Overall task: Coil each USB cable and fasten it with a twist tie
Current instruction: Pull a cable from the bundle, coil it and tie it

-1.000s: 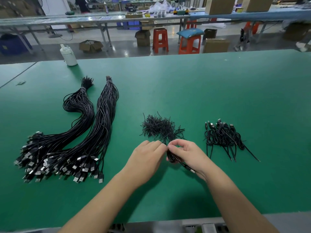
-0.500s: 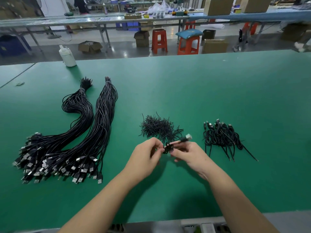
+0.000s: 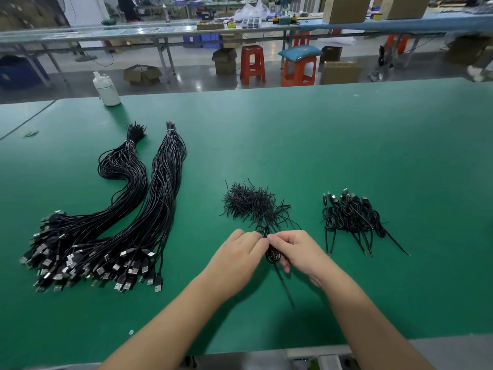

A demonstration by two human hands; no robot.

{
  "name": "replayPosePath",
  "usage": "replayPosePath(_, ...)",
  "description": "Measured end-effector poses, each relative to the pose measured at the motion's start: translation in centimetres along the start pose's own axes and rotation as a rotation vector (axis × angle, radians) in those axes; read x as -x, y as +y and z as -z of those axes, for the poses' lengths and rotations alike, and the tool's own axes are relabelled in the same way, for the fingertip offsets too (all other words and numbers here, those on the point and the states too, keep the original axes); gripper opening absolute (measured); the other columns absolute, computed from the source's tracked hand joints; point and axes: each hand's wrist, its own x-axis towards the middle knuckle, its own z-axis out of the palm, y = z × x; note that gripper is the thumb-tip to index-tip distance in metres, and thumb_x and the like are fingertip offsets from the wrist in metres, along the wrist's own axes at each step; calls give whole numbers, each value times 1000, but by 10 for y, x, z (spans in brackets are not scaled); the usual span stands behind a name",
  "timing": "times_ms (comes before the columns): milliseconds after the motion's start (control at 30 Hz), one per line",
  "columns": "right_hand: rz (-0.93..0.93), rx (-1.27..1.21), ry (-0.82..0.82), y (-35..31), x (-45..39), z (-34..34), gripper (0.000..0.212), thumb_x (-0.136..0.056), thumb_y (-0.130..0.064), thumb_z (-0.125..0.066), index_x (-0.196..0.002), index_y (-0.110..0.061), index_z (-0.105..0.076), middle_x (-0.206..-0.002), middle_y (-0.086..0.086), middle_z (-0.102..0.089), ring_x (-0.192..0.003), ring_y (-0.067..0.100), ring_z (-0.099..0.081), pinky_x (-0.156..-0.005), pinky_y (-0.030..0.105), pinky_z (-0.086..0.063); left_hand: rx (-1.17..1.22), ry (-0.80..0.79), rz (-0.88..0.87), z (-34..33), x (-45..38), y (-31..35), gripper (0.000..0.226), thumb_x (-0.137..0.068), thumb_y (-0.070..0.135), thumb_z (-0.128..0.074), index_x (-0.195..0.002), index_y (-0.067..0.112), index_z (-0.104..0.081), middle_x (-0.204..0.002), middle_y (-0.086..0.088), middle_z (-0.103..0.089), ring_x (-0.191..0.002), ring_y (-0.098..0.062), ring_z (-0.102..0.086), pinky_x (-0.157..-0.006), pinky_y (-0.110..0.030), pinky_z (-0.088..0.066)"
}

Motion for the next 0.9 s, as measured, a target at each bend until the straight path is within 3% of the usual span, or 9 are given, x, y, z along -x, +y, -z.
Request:
replayPosePath(133, -27, 74, 91, 5, -5, 1, 21, -99, -32, -59, -88, -21, -73, -53, 1, -61, -45, 16, -57, -53, 27, -48, 77, 100, 108, -21, 10, -11, 20, -86, 1, -61, -105, 6, -64, -98, -9, -63, -83, -23, -52, -78, -31, -46)
replayPosePath(300, 49, 737, 403, 3, -12, 33, 25, -98, -39, -56, -83, -26, -71, -62, -9, -65, -52, 8, -57, -52, 23, -45, 57, 9, 392, -36, 47, -42, 21, -88, 12, -56, -105, 8, -66, -104, -8, -60, -90, -26, -56, -82, -36, -47)
replayPosePath(400, 4, 903, 526, -1, -21, 69, 28, -100, -37, -53, -90, -18, -72, -64, -5, -65, -48, 10, -56, -46, 23, -42, 75, 19, 645, -34, 60, -59, 19, -82, 4, -64, -100, 8, -67, -103, -5, -61, -90, -25, -57, -81, -35, -46)
replayPosePath(533, -73, 1108, 693, -4, -40, 112, 30, -100, -39, -51, -99, -15, -69, -86, 7, -71, -79, 29, -66, -61, 31, -44, 71, 6, 712, -35, 61, -62, 15, -79, 2, -66, -92, 9, -69, -96, -3, -61, -84, -24, -56, -77, -35, -47)
replayPosePath(600, -140, 1193, 706, 0, -46, 122, 29, -100, -39, -49, -100, -15, -65, -93, 7, -69, -83, 29, -64, -60, 30, -41, 77, -10, 741, -36, 60, -61, 12, -80, 3, -65, -89, 10, -69, -95, -2, -60, -82, -23, -55, -75, -34, -47)
replayPosePath(800, -26, 1118, 693, 10, -45, 90, 21, -99, -33, -50, -96, -20, -67, -88, -3, -64, -64, 15, -56, -47, 23, -30, 67, -9, 775, -40, 61, -63, 8, -80, 4, -64, -85, 7, -69, -93, -4, -60, -82, -23, -55, -74, -34, -48)
replayPosePath(900, 59, 937, 554, 21, -40, 42, 22, -100, -31, -49, -105, -22, -68, -95, -6, -64, -71, 6, -60, -55, 24, -50, 58, 8, 783, -40, 62, -63, 6, -78, 4, -66, -83, 7, -68, -91, -5, -60, -83, -23, -55, -73, -34, -48)
